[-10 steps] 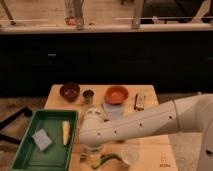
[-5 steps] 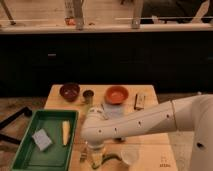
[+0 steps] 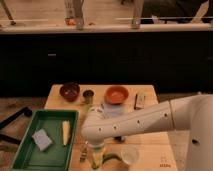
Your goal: Place apple in metal cup
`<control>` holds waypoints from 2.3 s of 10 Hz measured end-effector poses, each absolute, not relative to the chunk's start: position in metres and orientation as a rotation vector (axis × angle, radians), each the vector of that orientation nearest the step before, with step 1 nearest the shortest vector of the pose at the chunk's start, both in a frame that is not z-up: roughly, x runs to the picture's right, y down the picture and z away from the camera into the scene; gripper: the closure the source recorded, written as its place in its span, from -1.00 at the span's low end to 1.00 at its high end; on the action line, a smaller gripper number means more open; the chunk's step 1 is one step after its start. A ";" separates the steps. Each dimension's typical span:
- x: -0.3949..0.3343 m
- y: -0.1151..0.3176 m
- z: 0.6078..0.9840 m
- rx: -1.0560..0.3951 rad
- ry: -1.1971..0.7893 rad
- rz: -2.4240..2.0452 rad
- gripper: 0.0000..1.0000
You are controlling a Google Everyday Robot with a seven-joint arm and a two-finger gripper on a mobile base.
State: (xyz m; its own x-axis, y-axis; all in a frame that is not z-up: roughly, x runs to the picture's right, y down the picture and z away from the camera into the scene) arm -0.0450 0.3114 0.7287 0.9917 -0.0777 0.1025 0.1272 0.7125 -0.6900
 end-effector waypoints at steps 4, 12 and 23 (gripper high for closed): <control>-0.044 0.309 0.728 -0.764 -0.104 -0.109 0.08; -0.045 0.297 0.716 -0.724 -0.150 -0.098 1.00; -0.026 0.190 0.670 -0.544 -0.149 -0.037 1.00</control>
State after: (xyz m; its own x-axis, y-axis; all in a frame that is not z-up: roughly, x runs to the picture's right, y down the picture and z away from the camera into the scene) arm -0.0263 0.1902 0.6704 0.9886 0.0039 0.1507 0.0748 0.8553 -0.5127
